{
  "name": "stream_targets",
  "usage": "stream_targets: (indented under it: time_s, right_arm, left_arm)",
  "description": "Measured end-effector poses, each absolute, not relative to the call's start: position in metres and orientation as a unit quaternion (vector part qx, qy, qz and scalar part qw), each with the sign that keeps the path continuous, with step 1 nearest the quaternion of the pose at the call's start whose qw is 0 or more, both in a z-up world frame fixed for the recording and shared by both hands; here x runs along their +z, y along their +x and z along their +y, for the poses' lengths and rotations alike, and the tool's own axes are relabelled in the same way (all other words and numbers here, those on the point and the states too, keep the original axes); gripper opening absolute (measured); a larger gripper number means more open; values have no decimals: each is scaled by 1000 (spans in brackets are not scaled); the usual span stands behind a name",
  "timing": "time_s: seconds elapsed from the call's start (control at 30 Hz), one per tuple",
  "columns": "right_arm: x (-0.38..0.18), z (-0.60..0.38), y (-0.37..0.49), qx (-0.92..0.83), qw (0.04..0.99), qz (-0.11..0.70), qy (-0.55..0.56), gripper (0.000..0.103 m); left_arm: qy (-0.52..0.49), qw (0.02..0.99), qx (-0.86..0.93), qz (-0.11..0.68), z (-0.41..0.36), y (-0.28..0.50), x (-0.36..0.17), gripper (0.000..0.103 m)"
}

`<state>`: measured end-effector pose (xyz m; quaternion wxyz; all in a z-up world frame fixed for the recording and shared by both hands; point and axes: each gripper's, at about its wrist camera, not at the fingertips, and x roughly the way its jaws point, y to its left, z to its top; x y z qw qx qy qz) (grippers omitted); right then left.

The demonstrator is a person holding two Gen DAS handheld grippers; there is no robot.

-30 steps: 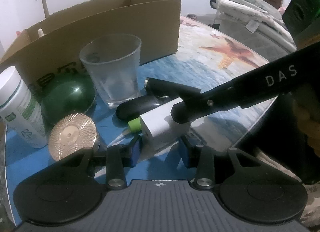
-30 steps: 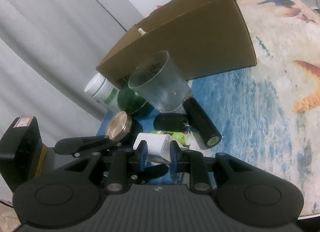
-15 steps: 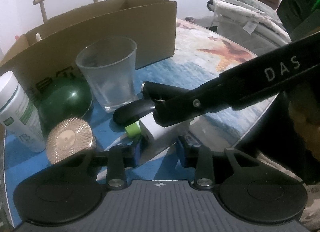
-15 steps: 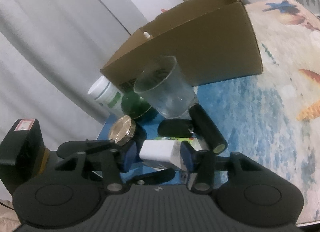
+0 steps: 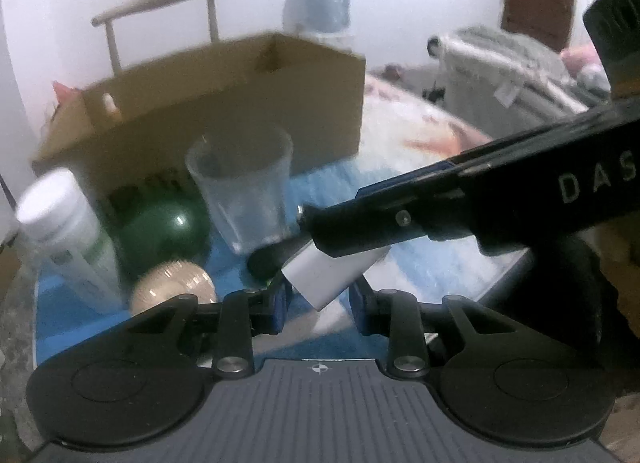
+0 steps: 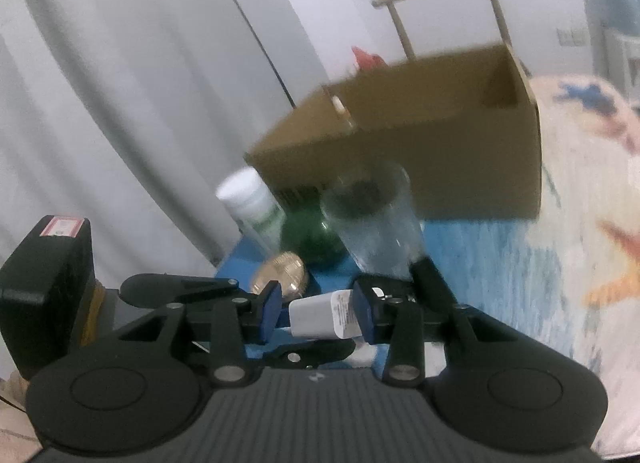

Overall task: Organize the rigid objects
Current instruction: 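Carry the white charger into the box and release it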

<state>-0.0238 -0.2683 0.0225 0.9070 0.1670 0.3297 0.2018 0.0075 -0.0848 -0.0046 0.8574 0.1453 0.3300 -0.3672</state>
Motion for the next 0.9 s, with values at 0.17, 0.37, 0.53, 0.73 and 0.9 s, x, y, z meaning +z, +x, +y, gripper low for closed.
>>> stream_targets:
  time_s: [0.17,0.37,0.53,0.73,0.9]
  right_arm:
    - [58,-260,-32,214,922,292,139,42]
    - [110,-247,-26,226,941,234,89,42]
    - [139,-239,16,231,947,211,70,42]
    - [128,-253,118,259,909,292,147,42]
    - [83,-275,206,266,843,390,257,42]
  left_arm:
    - [119,875,-358,302,-72,5,30,30]
    - [100,896,-346,258,-64,21,83,30]
    - [108,907,-327,242,-67,59,114,30]
    - [113,893,-292,323,-81,147,107,29]
    - [132,867,-262,403,-94,206,77,29]
